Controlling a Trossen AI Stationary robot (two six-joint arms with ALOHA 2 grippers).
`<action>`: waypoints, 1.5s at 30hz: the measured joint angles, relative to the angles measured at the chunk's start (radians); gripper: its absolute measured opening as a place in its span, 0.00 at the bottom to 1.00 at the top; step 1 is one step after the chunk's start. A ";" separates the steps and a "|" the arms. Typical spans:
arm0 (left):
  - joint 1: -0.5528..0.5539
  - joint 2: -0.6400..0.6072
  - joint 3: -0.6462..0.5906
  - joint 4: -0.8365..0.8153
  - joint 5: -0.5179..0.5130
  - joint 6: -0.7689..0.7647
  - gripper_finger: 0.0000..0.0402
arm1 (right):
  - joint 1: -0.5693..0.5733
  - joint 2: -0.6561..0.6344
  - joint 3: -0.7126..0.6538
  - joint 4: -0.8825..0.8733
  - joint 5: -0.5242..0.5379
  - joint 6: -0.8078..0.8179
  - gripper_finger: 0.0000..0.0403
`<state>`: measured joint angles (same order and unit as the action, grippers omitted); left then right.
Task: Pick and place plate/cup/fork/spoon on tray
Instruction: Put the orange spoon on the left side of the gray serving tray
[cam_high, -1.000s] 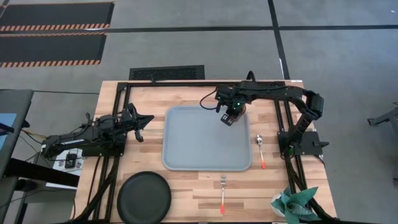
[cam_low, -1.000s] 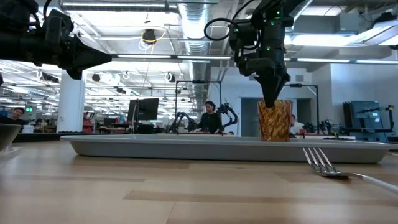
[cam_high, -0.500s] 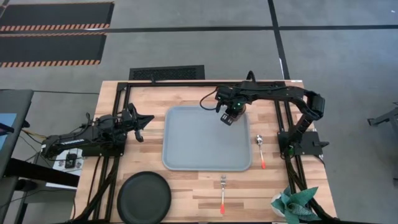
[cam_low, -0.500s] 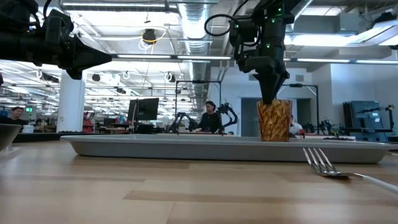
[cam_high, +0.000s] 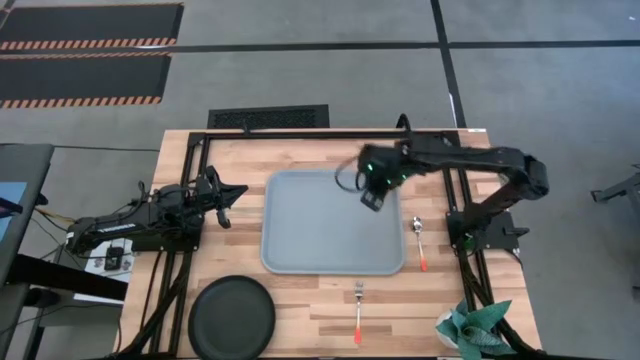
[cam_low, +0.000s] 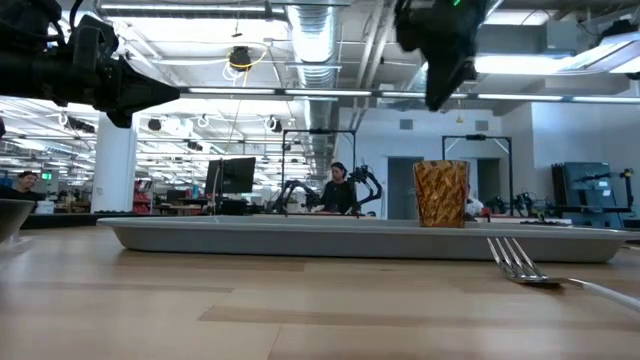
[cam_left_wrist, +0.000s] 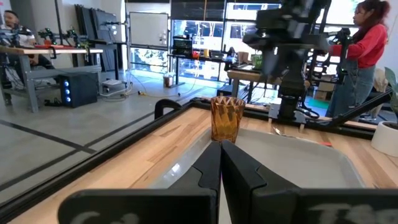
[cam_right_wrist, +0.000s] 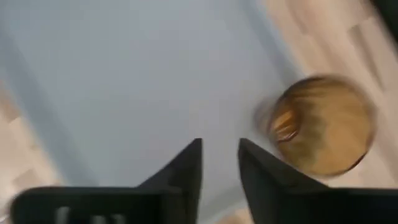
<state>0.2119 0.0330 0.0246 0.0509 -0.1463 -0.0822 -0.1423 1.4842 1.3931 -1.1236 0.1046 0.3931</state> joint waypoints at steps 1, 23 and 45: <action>0.000 0.000 0.000 0.000 0.000 0.000 0.00 | 0.035 -0.022 -0.026 0.007 0.010 0.036 0.22; 0.000 0.000 0.000 0.001 0.000 0.002 0.00 | 0.669 -0.223 -0.687 0.100 0.109 1.389 0.36; 0.000 0.000 0.000 0.001 0.000 0.002 0.00 | 0.592 -0.225 -0.902 0.343 0.120 1.363 0.07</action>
<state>0.2119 0.0330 0.0246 0.0517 -0.1463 -0.0805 0.4493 1.2594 0.4915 -0.7807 0.2243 1.7559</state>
